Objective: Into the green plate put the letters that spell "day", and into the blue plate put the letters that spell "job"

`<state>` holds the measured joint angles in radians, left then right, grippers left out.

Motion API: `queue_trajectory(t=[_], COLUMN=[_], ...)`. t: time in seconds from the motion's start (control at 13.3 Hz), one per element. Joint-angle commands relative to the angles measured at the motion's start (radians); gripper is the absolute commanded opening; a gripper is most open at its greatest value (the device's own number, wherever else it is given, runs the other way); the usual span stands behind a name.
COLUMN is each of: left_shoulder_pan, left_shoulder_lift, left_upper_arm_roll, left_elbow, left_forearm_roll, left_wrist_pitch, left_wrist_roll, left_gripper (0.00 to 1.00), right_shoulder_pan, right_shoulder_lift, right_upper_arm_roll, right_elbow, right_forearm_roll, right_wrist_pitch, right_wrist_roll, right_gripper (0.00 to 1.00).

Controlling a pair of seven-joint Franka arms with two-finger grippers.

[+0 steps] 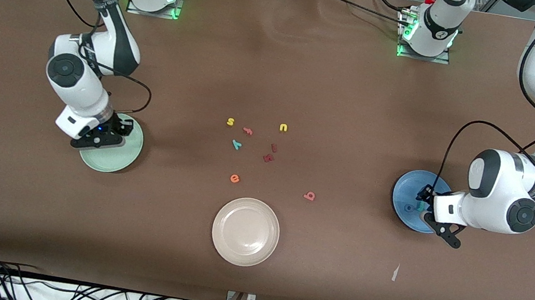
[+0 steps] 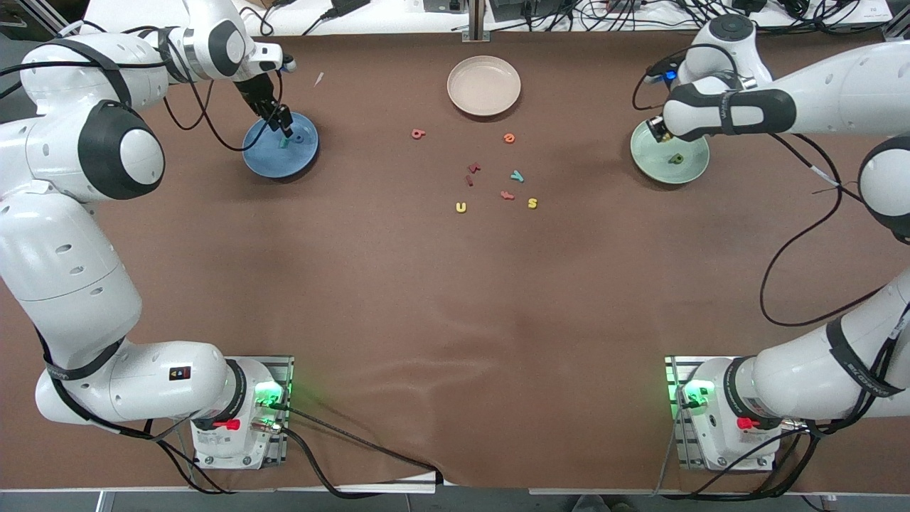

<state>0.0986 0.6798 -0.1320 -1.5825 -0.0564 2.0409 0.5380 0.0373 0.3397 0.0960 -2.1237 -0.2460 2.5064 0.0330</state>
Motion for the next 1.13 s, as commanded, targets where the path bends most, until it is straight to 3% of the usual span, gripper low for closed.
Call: queue_trajectory(t=[0.0, 0.15, 0.3, 0.68, 0.83, 0.98, 1.05], left_shoulder_pan=[-0.063, -0.15, -0.232, -0.352, -0.353, -0.358, -0.375], left_shoulder_lift=[-0.009, -0.009, -0.009, 0.041, 0.044, 0.047, 0.058], left_upper_arm_roll=[-0.001, -0.003, -0.001, -0.001, -0.001, -0.001, 0.0], left_elbow=[0.018, 0.036, 0.045, 0.133, 0.145, 0.145, 0.145], left_forearm_roll=[-0.072, -0.08, -0.097, -0.112, -0.169, -0.195, -0.192], left_wrist_pitch=[-0.024, -0.024, -0.024, 0.021, 0.063, 0.099, 0.11], left_wrist_roll=[-0.195, -0.403, -0.684, -1.244, -1.367, -1.392, -1.415], left_gripper=[1.0, 1.0, 1.0, 1.0, 0.83, 0.98, 0.98], right_shoulder_pan=[0.004, 0.006, 0.01, 0.197, 0.248, 0.305, 0.329], right_shoulder_lift=[-0.039, -0.038, -0.01, 0.117, 0.157, 0.218, 0.246], right_upper_arm_roll=[0.004, 0.013, 0.069, 0.093, 0.093, 0.091, 0.091], right_elbow=[-0.05, -0.045, -0.023, 0.126, 0.172, 0.262, 0.301], right_forearm_roll=[0.01, 0.01, 0.013, 0.016, 0.013, 0.013, 0.011], right_wrist_pitch=[0.014, 0.014, 0.018, 0.017, 0.017, 0.012, 0.009], right_wrist_roll=[0.011, 0.074, 0.198, 0.551, 0.642, 0.746, 0.799], right_gripper=[0.59, 0.61, 0.61, 0.61, 0.61, 0.61, 0.61])
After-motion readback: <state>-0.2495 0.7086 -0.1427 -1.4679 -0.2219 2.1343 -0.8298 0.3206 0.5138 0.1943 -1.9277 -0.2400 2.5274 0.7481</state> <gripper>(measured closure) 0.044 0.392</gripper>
